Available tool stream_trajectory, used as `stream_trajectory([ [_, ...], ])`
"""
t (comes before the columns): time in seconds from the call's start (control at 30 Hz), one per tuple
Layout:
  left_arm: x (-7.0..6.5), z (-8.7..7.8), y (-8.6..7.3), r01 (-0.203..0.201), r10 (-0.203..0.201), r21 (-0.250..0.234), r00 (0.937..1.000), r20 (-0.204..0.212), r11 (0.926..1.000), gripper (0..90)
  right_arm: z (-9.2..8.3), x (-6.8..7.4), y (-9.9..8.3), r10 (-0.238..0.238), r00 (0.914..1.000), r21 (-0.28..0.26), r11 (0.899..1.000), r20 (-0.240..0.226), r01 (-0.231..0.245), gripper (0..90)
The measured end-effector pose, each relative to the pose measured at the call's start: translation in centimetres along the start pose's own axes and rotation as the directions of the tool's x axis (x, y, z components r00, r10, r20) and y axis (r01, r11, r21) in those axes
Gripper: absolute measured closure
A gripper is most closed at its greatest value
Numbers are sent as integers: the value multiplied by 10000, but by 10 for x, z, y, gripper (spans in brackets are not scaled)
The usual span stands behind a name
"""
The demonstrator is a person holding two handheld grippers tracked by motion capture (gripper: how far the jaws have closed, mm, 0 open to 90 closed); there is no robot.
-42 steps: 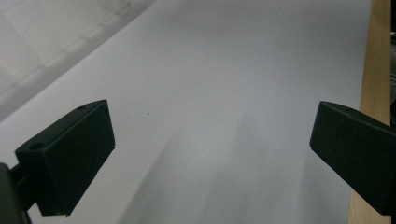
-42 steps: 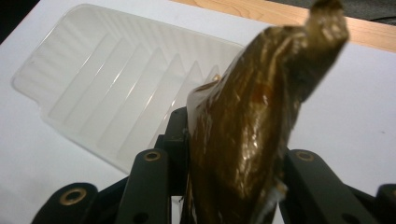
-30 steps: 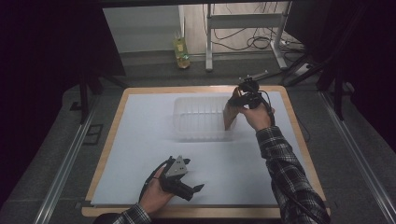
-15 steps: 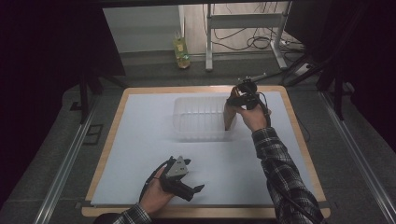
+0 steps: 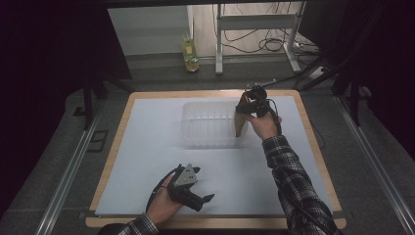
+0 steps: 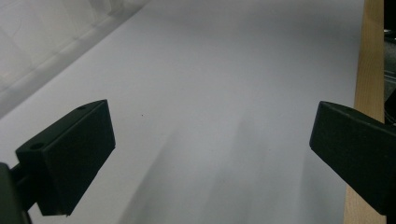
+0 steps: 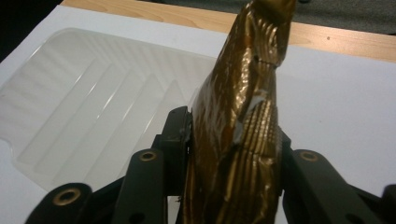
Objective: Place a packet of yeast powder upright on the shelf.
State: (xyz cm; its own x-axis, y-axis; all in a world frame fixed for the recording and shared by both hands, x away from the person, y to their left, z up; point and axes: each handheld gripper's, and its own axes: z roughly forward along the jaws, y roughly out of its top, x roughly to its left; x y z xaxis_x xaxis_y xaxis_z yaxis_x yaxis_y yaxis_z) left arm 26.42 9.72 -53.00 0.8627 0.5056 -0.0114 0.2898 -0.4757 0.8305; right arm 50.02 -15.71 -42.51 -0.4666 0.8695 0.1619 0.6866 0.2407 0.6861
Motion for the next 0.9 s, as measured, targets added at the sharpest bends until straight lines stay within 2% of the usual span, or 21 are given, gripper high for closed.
stream_trajectory([
  [0.77,1,0,-1,-118,119,15,9999,-117,9999,5,-13,3,-1,-917,9956,-58,9958,188,918,380],
  [0.9,1,0,-1,-179,179,9,9997,-149,9998,4,-15,3,-1,-945,9955,-25,9955,34,945,363],
])
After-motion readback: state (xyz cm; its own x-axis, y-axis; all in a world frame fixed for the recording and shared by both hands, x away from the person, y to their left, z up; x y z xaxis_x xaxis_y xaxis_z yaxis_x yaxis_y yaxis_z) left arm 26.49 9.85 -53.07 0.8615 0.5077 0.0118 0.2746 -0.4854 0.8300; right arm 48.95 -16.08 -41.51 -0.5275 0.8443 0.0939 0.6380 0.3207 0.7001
